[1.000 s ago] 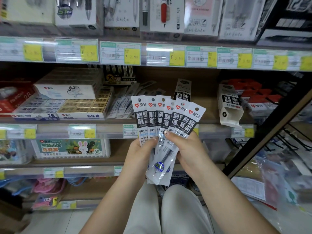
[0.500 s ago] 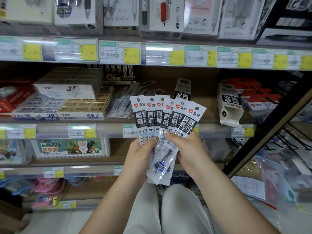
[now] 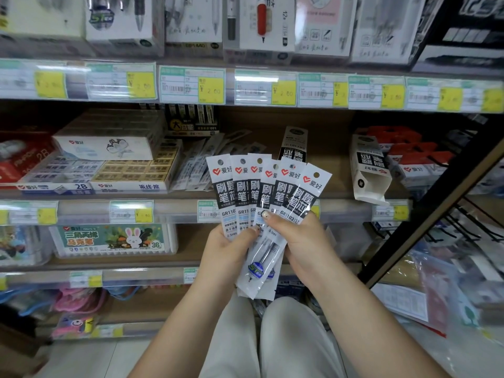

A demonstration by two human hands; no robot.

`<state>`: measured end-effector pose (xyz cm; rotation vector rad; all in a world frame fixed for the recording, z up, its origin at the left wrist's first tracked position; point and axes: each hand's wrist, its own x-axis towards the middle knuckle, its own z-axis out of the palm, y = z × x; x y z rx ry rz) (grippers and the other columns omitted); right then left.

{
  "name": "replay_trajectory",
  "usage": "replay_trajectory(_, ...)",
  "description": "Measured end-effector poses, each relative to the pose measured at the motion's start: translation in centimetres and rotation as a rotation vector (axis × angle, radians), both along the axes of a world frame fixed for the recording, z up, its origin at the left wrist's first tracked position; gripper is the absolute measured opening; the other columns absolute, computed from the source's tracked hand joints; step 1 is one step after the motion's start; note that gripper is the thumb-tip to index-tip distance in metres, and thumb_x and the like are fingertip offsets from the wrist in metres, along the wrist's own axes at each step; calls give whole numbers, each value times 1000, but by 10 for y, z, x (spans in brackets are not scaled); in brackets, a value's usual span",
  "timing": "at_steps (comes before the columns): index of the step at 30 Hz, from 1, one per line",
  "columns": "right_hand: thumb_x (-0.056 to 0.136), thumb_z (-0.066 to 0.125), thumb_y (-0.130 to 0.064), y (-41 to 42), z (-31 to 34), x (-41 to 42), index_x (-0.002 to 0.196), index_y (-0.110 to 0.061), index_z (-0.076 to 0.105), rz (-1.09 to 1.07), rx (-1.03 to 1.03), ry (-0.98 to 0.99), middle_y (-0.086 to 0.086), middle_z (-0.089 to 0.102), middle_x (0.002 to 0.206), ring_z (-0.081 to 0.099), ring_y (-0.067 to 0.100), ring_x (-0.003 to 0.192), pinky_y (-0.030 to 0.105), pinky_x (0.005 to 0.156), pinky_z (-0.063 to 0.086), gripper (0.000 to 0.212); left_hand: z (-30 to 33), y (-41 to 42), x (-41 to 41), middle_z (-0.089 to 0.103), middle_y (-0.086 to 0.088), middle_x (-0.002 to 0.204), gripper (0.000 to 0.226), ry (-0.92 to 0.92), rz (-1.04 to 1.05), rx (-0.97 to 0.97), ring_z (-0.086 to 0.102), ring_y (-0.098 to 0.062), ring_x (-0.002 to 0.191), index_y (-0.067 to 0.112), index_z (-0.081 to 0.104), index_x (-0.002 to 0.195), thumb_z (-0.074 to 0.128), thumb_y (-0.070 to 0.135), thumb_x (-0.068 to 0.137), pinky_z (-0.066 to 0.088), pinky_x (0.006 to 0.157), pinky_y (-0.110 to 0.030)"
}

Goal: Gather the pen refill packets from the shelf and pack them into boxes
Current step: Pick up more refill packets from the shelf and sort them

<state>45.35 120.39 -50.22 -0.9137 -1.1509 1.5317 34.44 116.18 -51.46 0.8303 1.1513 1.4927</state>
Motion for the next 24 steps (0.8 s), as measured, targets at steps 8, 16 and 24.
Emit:
replay_trajectory(8,87,61,1,0,-2,0,98,-15,67,0,-1,-70,4,74,98,70,21,91,39,81,57,21,-4,1,-2,74,-8,94,23,24,-33,32,70,-26,89,22,74,87,61,12,71,56,79,-42)
replay_trajectory(16,88,62,-4,0,-2,-1,103,-14,66,12,-15,-105,5,73,102,70,21,95,45,87,55,19,-3,0,-2,75,-6,92,21,59,-1,40,71,-22,86,19,71,90,64,3,78,57,74,-34)
replay_trajectory(24,90,60,-9,0,0,0,96,-21,68,13,-10,-84,1,74,98,70,20,94,45,89,53,15,-5,0,-5,74,-7,91,20,60,-62,58,71,-21,84,19,72,87,65,2,78,57,71,-31)
